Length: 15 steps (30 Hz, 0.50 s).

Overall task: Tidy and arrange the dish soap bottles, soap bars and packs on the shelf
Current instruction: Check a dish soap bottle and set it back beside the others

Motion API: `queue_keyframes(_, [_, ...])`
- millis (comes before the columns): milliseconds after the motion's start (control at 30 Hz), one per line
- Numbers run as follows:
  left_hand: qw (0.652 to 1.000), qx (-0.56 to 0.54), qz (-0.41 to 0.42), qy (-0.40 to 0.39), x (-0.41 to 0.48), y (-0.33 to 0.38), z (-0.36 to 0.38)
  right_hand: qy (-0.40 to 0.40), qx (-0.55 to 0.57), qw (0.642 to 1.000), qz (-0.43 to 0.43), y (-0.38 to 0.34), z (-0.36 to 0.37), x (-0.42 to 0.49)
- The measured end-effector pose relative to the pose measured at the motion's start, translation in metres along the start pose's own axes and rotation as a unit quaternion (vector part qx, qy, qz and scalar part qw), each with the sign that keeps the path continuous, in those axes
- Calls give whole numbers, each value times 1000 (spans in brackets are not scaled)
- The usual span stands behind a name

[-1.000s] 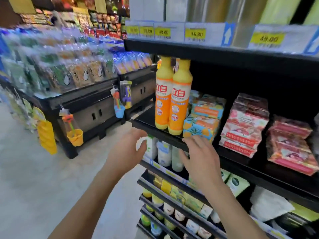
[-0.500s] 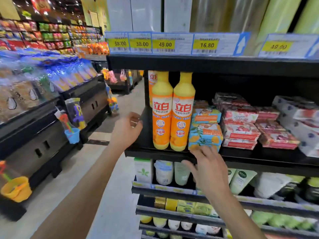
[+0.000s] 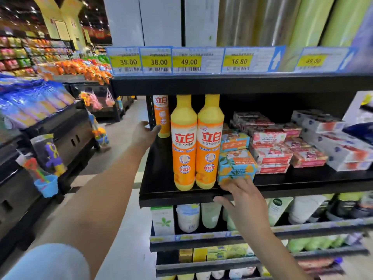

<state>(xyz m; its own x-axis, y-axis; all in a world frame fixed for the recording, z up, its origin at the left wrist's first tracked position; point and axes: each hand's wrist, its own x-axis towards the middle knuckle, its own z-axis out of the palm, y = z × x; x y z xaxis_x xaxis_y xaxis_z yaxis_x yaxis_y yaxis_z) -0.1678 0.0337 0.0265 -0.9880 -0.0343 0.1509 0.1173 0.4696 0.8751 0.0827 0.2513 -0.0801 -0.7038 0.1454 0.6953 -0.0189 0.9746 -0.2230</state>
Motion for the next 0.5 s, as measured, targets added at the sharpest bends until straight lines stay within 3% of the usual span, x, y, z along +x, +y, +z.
queue_keyframes(500, [998, -56, 36, -23, 58, 2, 25, 5, 19, 1000, 15, -2, 1, 3])
